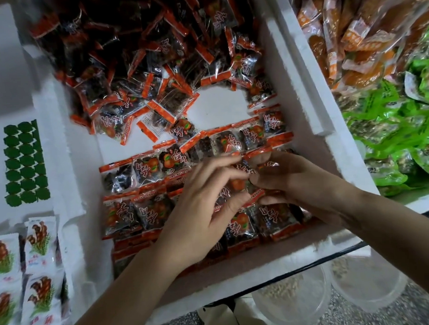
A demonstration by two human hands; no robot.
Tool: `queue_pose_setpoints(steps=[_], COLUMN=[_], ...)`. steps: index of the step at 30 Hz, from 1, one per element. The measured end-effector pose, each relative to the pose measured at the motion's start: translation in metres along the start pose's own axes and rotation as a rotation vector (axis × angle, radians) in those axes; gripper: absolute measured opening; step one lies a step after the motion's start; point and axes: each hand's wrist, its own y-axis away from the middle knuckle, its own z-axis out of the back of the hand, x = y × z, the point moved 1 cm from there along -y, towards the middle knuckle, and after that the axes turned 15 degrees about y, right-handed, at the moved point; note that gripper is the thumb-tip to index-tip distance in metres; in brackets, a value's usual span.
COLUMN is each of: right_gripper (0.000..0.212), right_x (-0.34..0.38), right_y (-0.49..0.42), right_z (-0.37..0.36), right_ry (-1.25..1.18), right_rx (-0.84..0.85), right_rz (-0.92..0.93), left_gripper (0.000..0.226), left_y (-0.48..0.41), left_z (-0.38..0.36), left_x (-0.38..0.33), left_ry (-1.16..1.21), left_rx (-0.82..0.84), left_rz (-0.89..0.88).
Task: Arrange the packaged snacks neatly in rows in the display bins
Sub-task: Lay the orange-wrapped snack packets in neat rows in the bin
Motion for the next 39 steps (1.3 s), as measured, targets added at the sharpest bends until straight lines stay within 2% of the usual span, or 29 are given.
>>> queue_pose_setpoints(steps=[2,5,8,11,14,16,19,21,24,26,29,32,36,39], right_gripper=[0.019,0.022,0.025,0.024,0.019,0.017,0.021,0.029,0.034,0.035,0.036,0.035,0.035,0.037], right_x=[-0.002,-0.003,-0.005,-0.007,-0.010,-0.013,-0.016,-0.017,-0.022,-0.026,-0.028,-0.029,-0.032,-0.038], right_y=[0.001,0.005,0.009,0.014,0.015,0.011,0.006,0.001,-0.010,-0.016,-0.020,-0.021,-0.018,-0.017], right_z=[0.004,0.007,0.009,0.010,0.014,0.020,0.033,0.037,0.035,0.032,0.026,0.024,0.020,0.017], right_ry=[0.071,0.132,0.126,0.216,0.376,0.448,0.805,0.928,0.951,0.954,0.927,0.999,1.157,1.281], right_rx=[-0.047,-0.068,-0.050,-0.059,-0.143,-0.257,-0.524,-0.631,-0.645,-0.606,-0.535,-0.503,-0.606,-0.636], right_rz=[0.029,0.080,0.120,0.193,0.285,0.298,0.332,0.353,0.323,0.277,0.217,0.184,0.214,0.328], left_gripper=[0.043,0.058,0.039,0.016,0.018,0.025,0.040,0.045,0.050,0.051,0.053,0.054,0.055,0.055], left_y=[0.001,-0.001,-0.005,-0.013,-0.020,-0.023,-0.022,-0.018,-0.013,-0.011,-0.009,-0.007,-0.006,-0.006], left_z=[0.000,0.001,-0.002,-0.005,-0.012,-0.019,-0.024,-0.026,-0.031,-0.034,-0.034,-0.035,-0.037,-0.040], left_x=[0.000,-0.003,-0.005,-0.012,-0.018,-0.016,-0.007,0.001,0.015,0.023,0.030,0.033,0.038,0.043], left_ry=[0.060,0.291,0.515,0.599,0.546,0.442,0.141,-0.078,-0.360,-0.453,-0.488,-0.498,-0.518,-0.499], left_rx=[-0.081,-0.130,-0.161,-0.258,-0.215,-0.184,-0.120,-0.014,0.201,0.296,0.315,0.308,0.313,0.307], left_rz=[0.107,0.360,0.448,0.456,0.406,0.362,0.288,0.233,0.130,0.113,0.133,0.141,0.141,0.139])
